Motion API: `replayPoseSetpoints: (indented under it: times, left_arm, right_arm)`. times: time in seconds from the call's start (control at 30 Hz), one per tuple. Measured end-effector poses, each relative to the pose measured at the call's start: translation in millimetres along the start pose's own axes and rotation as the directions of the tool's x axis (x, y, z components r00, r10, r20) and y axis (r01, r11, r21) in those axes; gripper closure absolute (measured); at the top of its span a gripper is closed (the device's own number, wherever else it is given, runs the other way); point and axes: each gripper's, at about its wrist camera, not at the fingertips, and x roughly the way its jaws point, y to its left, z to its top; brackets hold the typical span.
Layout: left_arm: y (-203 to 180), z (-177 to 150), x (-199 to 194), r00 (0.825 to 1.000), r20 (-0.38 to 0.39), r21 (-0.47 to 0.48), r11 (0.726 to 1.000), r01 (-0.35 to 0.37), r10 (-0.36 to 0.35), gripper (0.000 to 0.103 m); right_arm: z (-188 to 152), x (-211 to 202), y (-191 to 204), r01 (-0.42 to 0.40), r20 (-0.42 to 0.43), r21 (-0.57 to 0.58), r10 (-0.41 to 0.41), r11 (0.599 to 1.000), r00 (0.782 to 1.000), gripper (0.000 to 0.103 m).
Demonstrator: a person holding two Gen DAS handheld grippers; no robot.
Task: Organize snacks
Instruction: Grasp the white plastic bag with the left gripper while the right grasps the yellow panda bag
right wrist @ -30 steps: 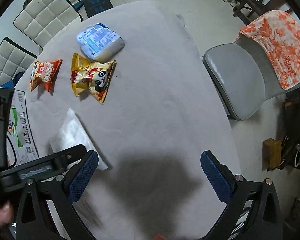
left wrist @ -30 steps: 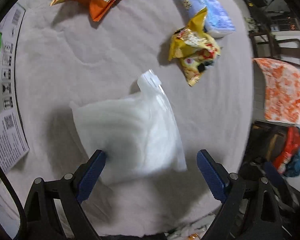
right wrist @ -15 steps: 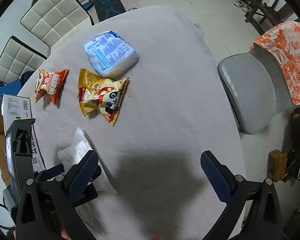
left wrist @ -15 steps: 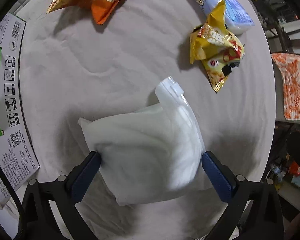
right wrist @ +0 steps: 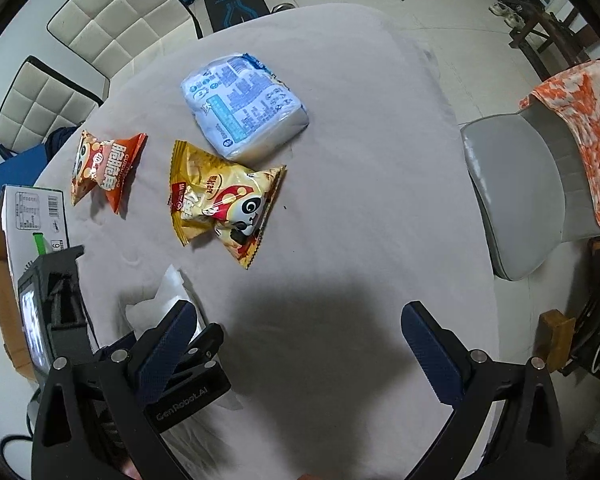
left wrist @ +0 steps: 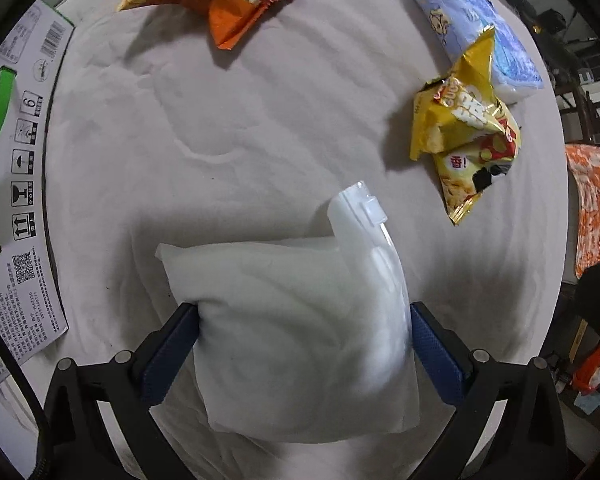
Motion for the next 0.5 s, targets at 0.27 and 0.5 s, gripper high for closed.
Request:
replayPoseSetpoints:
  times: [0.27,0.5]
  left_arm:
    - [15,-5,-30,0.997,0.073,0.092,0.996,-0.020,0.014,0.023]
    - [39,33,-57,0.982,0.161,0.110,0.987,-0.120,0.102,0.024]
  right_arm:
    - [15,6,8,-0.034,0.003,-0.039,0.034,0.999,0.999,0.000]
    - [46,26,44,-0.015,0.004,-0.167,0.016,0.986,1.000,0.005]
